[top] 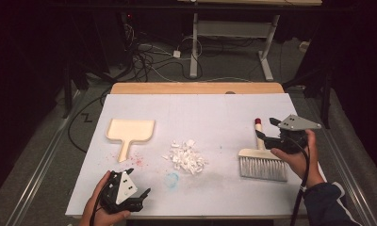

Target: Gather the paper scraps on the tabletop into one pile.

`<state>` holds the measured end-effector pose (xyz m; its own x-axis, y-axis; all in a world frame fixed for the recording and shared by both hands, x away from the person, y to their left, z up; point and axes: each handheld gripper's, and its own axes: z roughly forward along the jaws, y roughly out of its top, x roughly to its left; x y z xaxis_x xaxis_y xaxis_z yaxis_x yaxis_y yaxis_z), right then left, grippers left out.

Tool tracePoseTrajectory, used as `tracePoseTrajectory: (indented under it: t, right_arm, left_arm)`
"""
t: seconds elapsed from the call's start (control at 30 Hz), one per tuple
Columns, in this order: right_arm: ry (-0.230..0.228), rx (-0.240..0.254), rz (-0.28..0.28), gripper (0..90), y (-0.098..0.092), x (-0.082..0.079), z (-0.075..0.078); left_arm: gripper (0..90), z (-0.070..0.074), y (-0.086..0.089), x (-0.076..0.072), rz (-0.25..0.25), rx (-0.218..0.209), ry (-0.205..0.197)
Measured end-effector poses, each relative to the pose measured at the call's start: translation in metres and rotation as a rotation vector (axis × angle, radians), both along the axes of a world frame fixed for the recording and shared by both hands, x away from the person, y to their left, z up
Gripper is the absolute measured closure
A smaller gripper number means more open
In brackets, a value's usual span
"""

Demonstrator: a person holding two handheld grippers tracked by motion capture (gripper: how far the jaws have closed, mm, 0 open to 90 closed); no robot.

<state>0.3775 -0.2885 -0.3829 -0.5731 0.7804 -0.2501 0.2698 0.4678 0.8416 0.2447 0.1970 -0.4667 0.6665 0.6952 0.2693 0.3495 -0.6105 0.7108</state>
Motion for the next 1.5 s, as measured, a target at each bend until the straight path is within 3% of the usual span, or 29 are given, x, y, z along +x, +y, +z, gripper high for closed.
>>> tracePoseTrajectory:
  t: [0.2,0.33,0.67,0.87,1.07,1.17,1.37,1.43,1.5]
  right_arm:
    - [-0.075,0.027,-0.023,26.5,0.006,-0.017,0.006]
    - [-0.111,0.035,-0.006,24.7,0.009,-0.031,0.005]
    - [-0.135,0.067,0.011,24.2,0.01,-0.056,-0.002]
    - [-0.16,0.059,0.015,24.1,0.007,-0.069,-0.01]
    - [-0.142,0.036,0.017,21.9,0.003,-0.082,-0.025]
    - [-0.118,0.05,0.012,20.8,0.0,-0.092,-0.034]
    - [-0.077,0.048,0.022,20.1,-0.003,-0.11,-0.054]
    - [-0.051,0.034,0.023,19.2,-0.001,-0.112,-0.06]
    - [-0.053,0.019,0.026,19.3,0.0,-0.113,-0.062]
  left_arm:
    - [16.3,0.001,0.004,0.001,0.02,-0.005,-0.013]
    - [16.3,0.001,0.004,0.001,0.02,0.002,-0.02]
    - [16.3,0.001,0.002,0.005,0.013,-0.003,-0.024]
    - [16.2,0.001,0.002,0.007,0.01,-0.006,-0.027]
    - [16.3,0.0,0.001,0.011,0.008,-0.008,-0.03]
    - [16.2,0.0,0.0,0.012,0.017,0.004,-0.043]
    - [16.2,0.0,0.001,0.012,0.032,-0.016,-0.058]
    - [16.2,0.001,0.0,0.012,0.026,-0.011,-0.062]
    - [16.2,0.002,-0.001,0.012,0.015,-0.01,-0.07]
